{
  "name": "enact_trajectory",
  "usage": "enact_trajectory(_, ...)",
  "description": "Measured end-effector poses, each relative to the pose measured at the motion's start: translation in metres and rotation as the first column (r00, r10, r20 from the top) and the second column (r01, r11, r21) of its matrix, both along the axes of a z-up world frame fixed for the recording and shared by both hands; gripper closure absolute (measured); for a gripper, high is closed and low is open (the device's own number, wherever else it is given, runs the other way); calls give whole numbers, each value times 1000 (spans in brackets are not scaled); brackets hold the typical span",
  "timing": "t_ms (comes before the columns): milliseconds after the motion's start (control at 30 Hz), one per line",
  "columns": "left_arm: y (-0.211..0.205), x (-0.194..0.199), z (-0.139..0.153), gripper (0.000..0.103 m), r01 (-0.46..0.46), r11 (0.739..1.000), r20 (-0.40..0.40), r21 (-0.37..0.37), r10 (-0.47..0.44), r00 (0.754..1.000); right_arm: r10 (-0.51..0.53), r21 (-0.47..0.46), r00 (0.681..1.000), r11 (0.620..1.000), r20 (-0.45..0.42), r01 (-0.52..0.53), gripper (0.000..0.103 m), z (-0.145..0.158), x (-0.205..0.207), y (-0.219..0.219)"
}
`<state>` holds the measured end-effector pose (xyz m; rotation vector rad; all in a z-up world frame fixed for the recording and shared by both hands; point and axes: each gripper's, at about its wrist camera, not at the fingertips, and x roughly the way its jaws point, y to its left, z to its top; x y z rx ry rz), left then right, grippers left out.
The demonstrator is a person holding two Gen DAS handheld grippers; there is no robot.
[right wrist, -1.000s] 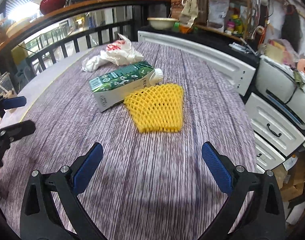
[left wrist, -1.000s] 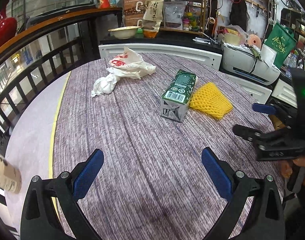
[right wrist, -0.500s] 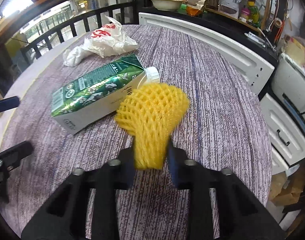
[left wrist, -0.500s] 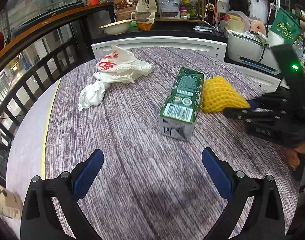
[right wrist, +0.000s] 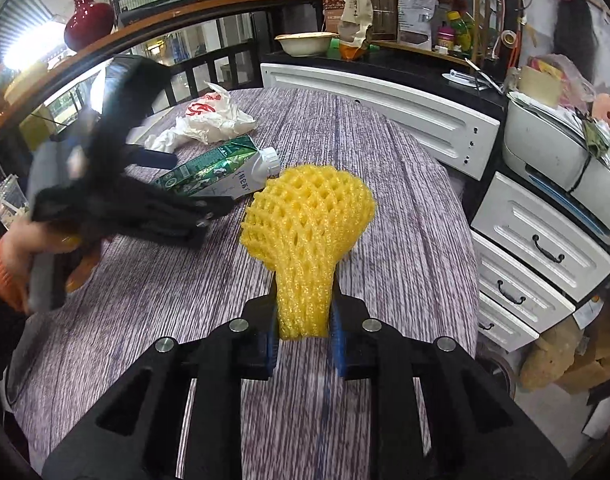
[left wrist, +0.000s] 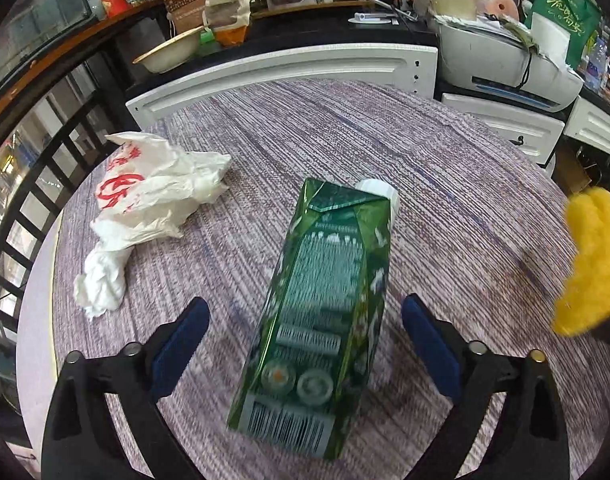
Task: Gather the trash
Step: 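Grasp the yellow foam mesh with the right gripper while the left gripper grasps the green juice carton, then carry the green carton with the left gripper while the right gripper carries the yellow mesh to the bin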
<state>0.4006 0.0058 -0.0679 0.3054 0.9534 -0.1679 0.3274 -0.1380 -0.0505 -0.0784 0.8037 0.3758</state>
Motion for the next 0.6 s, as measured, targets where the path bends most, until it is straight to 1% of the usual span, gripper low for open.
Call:
enact_trajectory(33,-2,2,-1,23,1,1000,0,10,-1,1000,-5,6,1000,1000,-1,5,81,0,-4,-4)
enact_trajectory(67,-3,2,-2,27,2,1000,1,14,-2,1000,-8,14,1000,1000,-7,8,82,-1,-7,-7)
enact_trajectory(100,-5,2,-2,32,3,1000,-1,14,-3,1000,-12,19,1000,1000,-12,12,82,-3,-8,-9)
enact_trajectory(133,-6,2,-3,41,2,1000,-2,15,-2,1000,-17,26,1000,1000,-16,18,81,-4,-9,-12)
enact_trajectory(167,-7,2,-5,45,-2,1000,-6,21,2,1000,-23,33,1000,999,-18,24,81,-5,-12,-15)
enact_trajectory(200,-7,-1,-5,52,-7,1000,0,19,7,1000,-28,36,999,999,-16,29,81,-6,-14,-17)
enact_trajectory(233,-8,-1,-4,53,-10,1000,1,19,10,1000,-33,38,999,999,-14,34,81,-6,-16,-18)
enact_trajectory(400,-9,-13,-3,54,-33,999,19,-7,34,999,-59,90,998,994,-11,60,82,-7,-27,-28)
enact_trajectory(467,-7,-20,0,54,-43,999,33,-26,44,998,-68,102,998,992,-7,69,81,-8,-33,-31)
enact_trajectory(500,-5,-25,2,54,-48,998,39,-47,50,998,-70,107,998,992,-8,70,81,-8,-35,-32)
enact_trajectory(600,-5,-40,8,54,-54,996,60,-71,58,997,-83,113,997,990,2,82,82,-9,-42,-36)
